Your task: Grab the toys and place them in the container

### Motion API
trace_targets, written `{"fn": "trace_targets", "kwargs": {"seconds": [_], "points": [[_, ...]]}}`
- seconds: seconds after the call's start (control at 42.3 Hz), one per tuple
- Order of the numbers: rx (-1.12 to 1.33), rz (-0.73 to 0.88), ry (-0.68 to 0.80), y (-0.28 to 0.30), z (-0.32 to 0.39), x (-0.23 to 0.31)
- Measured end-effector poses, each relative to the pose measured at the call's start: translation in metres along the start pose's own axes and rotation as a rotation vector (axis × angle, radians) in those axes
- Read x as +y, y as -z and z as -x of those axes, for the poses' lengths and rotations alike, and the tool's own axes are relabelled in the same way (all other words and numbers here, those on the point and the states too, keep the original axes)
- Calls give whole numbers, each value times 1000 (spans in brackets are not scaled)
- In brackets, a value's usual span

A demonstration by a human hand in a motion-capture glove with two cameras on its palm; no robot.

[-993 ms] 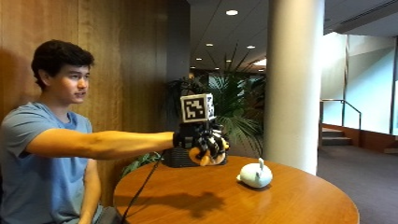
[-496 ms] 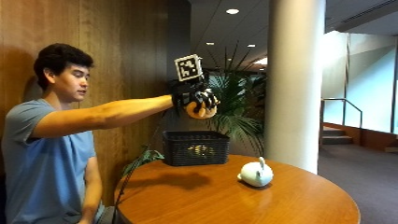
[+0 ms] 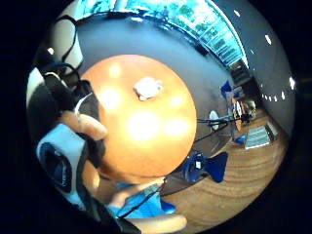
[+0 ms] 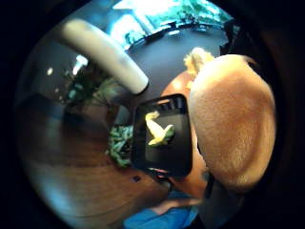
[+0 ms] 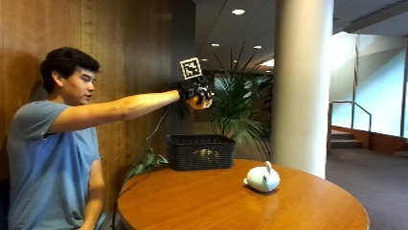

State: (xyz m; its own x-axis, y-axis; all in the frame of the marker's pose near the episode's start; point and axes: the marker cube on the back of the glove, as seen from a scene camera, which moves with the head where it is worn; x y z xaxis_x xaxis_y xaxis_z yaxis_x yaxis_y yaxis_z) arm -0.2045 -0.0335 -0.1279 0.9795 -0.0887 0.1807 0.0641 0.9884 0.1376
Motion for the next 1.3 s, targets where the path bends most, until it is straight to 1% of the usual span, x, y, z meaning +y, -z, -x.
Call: {"fn": "trace_targets", "kwargs": {"seconds": [0.047,0.118,0.189,0.307,0.402,0.473,0.567,0.685,0.804,0.922,1.087,1.135,1.182,1.229,1.253,1.3], "points": [[-80,0,25,-3,13,3],[-148,14,104,-14,-6,13],[-126,43,79,-29,-16,17],[-180,87,128,-55,12,26],[-222,109,108,-65,33,33],[-316,123,197,-64,52,41],[-190,198,201,-82,46,46],[-214,283,238,-92,47,51],[-207,304,213,-92,39,48],[-163,280,154,-87,18,40],[-80,251,145,-74,-19,32],[-34,252,95,-72,-13,27],[6,257,-3,-71,-3,20],[14,256,-88,-71,-8,16],[5,253,-105,-70,-13,15],[-13,242,-92,-71,-24,17]]}}
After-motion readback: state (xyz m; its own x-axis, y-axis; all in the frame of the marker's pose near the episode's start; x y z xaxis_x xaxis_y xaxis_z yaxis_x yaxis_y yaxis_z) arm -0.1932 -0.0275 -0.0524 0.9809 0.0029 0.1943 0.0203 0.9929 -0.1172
